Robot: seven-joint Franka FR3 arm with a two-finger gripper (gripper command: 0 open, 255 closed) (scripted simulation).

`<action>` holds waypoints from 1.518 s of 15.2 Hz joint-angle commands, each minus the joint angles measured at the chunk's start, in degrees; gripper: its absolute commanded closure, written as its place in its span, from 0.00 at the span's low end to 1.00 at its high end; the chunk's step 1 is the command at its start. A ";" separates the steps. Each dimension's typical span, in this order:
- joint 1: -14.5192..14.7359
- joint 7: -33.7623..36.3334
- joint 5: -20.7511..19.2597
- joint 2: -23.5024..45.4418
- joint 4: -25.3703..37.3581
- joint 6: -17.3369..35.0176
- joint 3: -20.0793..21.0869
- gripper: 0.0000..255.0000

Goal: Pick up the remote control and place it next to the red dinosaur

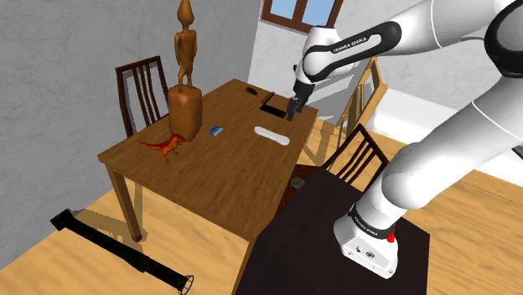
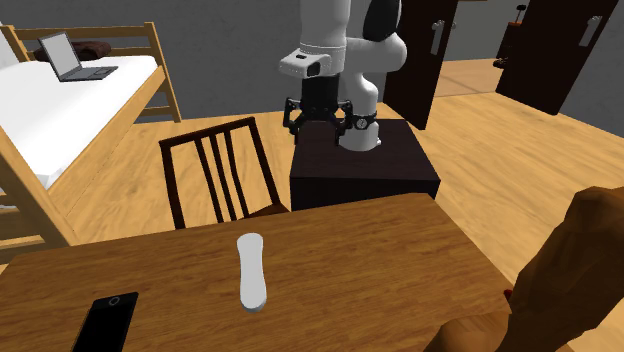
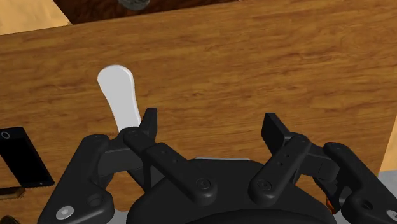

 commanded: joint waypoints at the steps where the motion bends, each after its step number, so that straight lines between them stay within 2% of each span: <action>1: -0.04 -2.84 1.08 5.17 1.73 3.42 -1.34 0.00; 6: -0.88 -10.53 5.65 16.97 7.48 8.99 -3.19 0.00; 11: -3.46 -18.15 11.12 28.83 15.20 12.37 -2.60 0.00; 17: -8.00 -25.01 15.57 42.68 27.00 13.69 -0.04 0.00; 22: -11.63 -28.67 17.13 54.24 39.14 12.73 2.04 0.00; 23: -11.69 -28.70 17.13 54.42 39.35 12.70 2.09 0.00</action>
